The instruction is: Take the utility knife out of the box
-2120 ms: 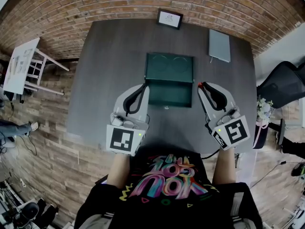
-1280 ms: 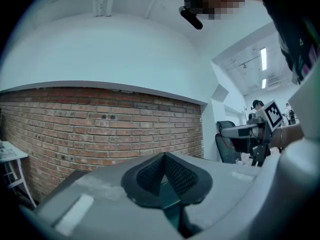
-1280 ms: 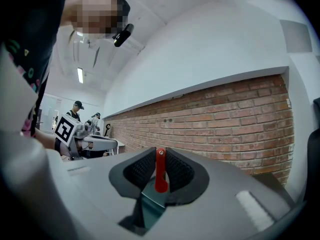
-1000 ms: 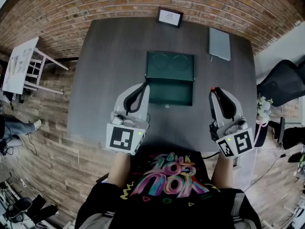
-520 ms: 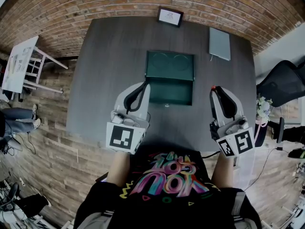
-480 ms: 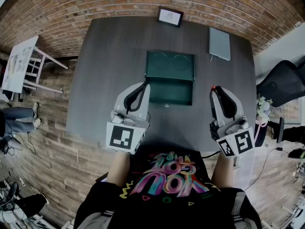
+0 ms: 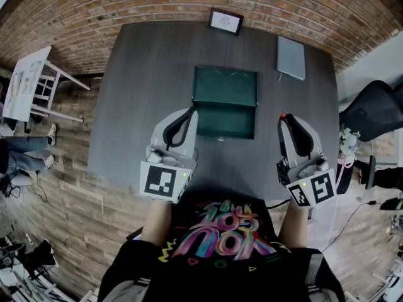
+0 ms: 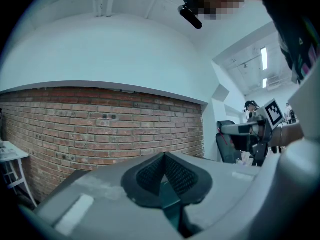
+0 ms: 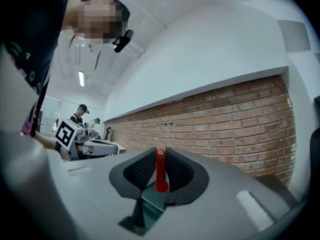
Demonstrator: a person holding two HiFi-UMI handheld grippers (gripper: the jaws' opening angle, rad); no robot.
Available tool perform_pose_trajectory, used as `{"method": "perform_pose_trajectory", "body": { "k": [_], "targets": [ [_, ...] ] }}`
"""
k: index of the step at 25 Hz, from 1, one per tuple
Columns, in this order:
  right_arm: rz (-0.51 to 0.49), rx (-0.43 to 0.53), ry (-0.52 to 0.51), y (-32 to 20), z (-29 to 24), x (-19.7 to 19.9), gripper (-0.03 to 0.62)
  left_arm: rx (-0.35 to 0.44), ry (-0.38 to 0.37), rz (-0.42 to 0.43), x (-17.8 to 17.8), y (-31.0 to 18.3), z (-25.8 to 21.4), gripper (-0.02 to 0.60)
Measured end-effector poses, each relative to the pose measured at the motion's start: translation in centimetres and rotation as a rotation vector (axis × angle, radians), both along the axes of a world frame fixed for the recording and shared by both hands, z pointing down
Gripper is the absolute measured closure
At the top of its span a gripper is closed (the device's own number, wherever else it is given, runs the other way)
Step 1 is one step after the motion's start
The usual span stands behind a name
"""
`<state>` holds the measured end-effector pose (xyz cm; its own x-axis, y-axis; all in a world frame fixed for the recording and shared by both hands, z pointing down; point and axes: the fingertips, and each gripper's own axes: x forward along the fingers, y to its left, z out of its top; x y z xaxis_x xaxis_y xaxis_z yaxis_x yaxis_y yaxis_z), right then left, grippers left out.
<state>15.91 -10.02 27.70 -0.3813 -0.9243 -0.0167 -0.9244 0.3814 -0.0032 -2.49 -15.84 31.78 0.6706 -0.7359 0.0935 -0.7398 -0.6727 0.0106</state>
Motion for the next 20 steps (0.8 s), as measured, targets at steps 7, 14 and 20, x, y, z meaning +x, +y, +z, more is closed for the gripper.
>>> {"method": "perform_pose_trajectory", "body": {
  "k": [7, 14, 20],
  "targets": [
    [0.008, 0.004, -0.007, -0.1, -0.1, 0.2, 0.542, 0.001, -0.002, -0.001, 0.0, -0.1, 0.0, 0.581],
    [0.009, 0.012, 0.008, -0.1, -0.1, -0.1, 0.594, -0.003, -0.002, -0.005, -0.1, -0.1, 0.1, 0.581],
    [-0.003, 0.013, 0.006, 0.0, -0.2, -0.7, 0.594, -0.001, -0.003, -0.003, -0.2, -0.1, 0.0, 0.581]
  ]
}}
